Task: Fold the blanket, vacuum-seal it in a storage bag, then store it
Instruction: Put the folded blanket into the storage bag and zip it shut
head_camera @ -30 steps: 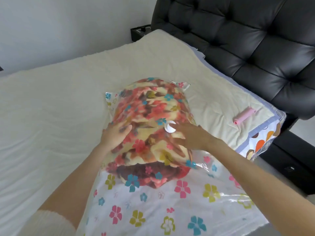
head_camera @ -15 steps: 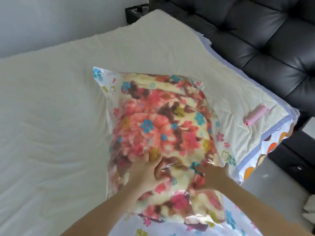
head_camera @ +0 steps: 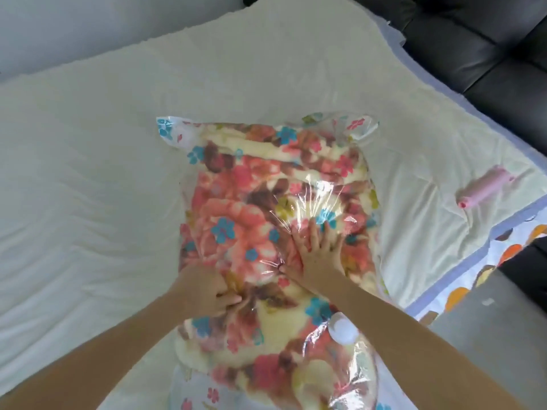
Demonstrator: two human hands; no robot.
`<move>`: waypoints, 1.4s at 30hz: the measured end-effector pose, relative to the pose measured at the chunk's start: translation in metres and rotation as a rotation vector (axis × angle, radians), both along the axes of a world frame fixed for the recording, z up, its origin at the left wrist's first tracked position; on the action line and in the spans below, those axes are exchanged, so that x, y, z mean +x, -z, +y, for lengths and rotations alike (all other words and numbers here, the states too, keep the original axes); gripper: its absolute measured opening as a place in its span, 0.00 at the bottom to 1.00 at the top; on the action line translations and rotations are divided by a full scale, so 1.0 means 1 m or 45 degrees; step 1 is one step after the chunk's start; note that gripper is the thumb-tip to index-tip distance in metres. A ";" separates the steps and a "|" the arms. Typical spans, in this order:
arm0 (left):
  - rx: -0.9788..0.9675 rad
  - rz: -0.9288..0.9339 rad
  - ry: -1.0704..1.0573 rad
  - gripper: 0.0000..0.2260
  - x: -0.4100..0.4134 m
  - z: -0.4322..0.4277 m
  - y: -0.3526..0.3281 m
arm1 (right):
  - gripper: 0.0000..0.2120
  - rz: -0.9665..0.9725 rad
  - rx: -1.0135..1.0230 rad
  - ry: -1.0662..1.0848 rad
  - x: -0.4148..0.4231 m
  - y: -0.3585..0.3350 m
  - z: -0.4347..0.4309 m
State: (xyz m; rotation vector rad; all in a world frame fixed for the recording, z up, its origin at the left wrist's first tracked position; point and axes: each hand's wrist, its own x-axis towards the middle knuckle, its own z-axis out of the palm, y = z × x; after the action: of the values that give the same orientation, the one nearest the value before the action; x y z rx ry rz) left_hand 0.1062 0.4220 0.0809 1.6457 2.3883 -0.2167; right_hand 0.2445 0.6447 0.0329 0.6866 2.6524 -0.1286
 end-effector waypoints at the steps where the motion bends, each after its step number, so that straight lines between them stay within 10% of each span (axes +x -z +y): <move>1: 0.095 0.047 -0.057 0.31 -0.007 0.017 -0.009 | 0.44 -0.004 0.002 -0.038 0.004 -0.003 0.007; 4: 0.394 0.150 -0.245 0.24 -0.021 0.073 -0.026 | 0.48 -0.010 0.045 -0.124 0.013 -0.013 0.044; 9: -0.018 -0.117 -0.322 0.42 0.022 0.104 0.007 | 0.43 -0.061 0.032 -0.011 0.010 -0.006 0.104; 13: 0.119 -0.098 -0.431 0.37 0.062 0.104 0.018 | 0.38 -0.143 0.015 0.098 -0.001 -0.017 0.113; 17: 0.387 0.044 -0.296 0.29 0.089 0.099 0.024 | 0.30 0.404 0.143 0.184 0.045 -0.023 0.039; 30: 0.141 0.240 -0.299 0.27 0.115 0.152 0.127 | 0.29 0.309 0.237 0.300 0.050 0.103 0.055; 42: 0.372 0.104 -0.196 0.24 0.122 0.071 0.053 | 0.31 0.548 -0.035 0.364 0.198 0.000 -0.037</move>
State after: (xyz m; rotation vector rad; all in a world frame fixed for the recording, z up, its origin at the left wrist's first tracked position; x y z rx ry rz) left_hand 0.2281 0.4931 0.0274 1.5822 2.6995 0.0991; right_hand 0.4421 0.6072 0.0329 1.1367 2.9250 -0.4355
